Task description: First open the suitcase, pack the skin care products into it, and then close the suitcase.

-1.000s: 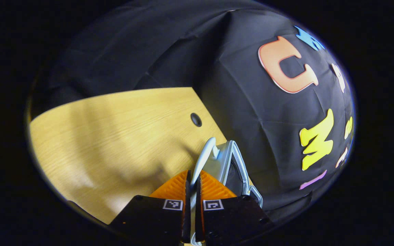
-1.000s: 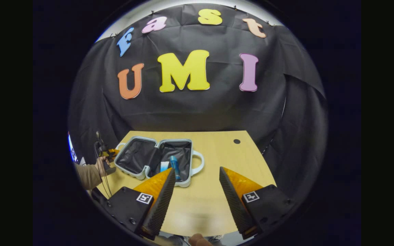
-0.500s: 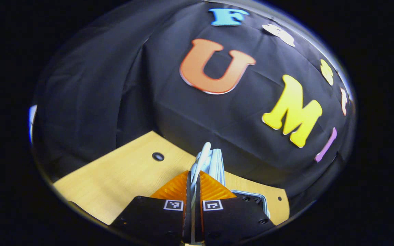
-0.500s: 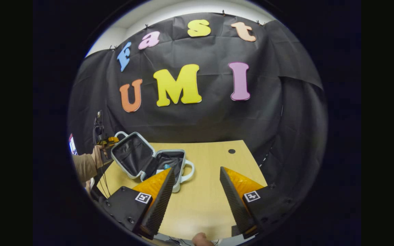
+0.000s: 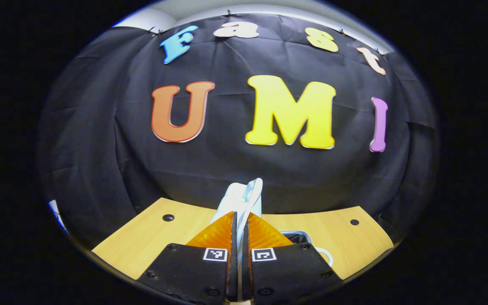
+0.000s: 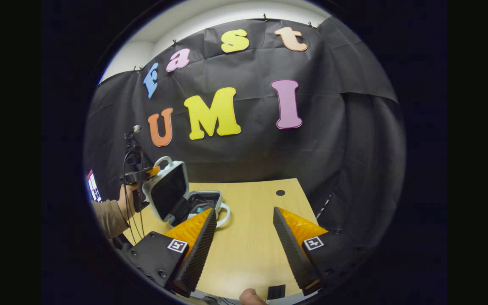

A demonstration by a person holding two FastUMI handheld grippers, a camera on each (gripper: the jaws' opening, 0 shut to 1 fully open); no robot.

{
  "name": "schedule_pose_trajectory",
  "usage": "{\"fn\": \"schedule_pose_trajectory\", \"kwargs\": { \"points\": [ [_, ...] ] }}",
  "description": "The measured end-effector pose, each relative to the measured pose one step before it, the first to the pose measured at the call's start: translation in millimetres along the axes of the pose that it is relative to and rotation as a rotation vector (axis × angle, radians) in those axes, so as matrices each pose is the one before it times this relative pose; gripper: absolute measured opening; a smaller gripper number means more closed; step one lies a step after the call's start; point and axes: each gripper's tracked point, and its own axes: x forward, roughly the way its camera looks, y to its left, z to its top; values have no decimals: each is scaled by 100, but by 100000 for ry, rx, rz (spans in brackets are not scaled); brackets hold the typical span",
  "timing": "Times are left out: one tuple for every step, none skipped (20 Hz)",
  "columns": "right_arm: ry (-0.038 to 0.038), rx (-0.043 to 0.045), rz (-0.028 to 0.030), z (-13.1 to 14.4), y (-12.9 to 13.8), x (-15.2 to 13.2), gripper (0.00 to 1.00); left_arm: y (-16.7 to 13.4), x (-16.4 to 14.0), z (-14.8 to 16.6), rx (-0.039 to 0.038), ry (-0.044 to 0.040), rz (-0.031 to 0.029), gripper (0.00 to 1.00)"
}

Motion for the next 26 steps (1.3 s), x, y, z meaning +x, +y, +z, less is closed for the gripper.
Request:
{"fn": "schedule_pose_trajectory", "kwargs": {
  "points": [
    [758,-366,715,-199,-448,-111,81,-2002,-147,-663,1633,982,-672,7],
    [913,-629,1019,-291,-229,-73,81,-1857,-21,-615,1595,955,-792,7],
    [782,-981,721,-238,-277,-47,81,-2071,24,-854,1784,1459,-1203,7],
    [795,-1068,1001,-236,-239,-62,81,-2135,289,-1058,527,1699,-2012,7],
    [399,-417,734,-230,-299,-165,78,-2112,336,-1150,152,1613,-3138,7],
    [719,94,795,-352,-319,-91,78,-1900,175,-1569,571,3199,-1659,7],
    [978,-12,400,-584,-414,-176,81,-1264,373,-1291,1535,2063,-413,7],
    [1360,-266,-187,-711,-592,-52,81,-1134,458,-992,2422,1999,325,7],
    [1329,18,-533,-676,-739,-168,81,-1041,446,-1000,3639,1997,608,7],
    [1260,623,-361,-617,-667,-167,81,-1092,568,-1010,4199,1547,513,7],
    [1252,1057,-666,-610,-715,-96,82,-884,441,-988,4169,1935,922,7],
    [1338,1493,-715,-560,-676,31,82,-510,688,-881,4202,1827,892,7],
    [1015,1750,-644,-521,-654,-26,82,-886,688,-997,4315,2552,630,7],
    [899,1740,-999,-482,-668,-56,81,-437,726,-1037,3477,2819,771,7],
    [889,1833,-709,-480,-559,-70,81,-456,790,-1066,2279,2617,1094,7],
    [905,1790,-552,-404,-339,-191,82,-45,485,-751,2159,2555,985,7],
    [516,1640,-715,-294,-387,-329,82,159,256,-170,2840,1484,2240,7],
    [242,1462,-383,-172,-149,-310,78,-144,80,15,3314,344,2401,8],
    [-94,881,-649,-41,-302,-216,78,-424,35,-125,2438,1789,59,10],
    [-106,437,-963,-19,-195,-156,82,-491,-147,-381,611,2044,-1136,22],
    [48,514,-759,87,-74,-151,82,-77,-426,22,-1225,888,-804,33],
    [-264,630,-23,156,172,-241,82,-67,-665,395,-3192,-1413,-1716,45],
    [-387,588,-134,380,287,-108,82,69,-820,1130,-3953,-3960,-1487,50],
    [-915,390,144,549,480,2,82,119,-990,1328,-3423,-3716,-1761,67],
    [-1406,-352,-30,709,565,10,82,255,-1291,1404,-2702,-3380,-689,70],
    [-1841,-938,-293,715,673,73,82,-23,-1784,1257,-2096,-4027,244,83]
  ]
}}
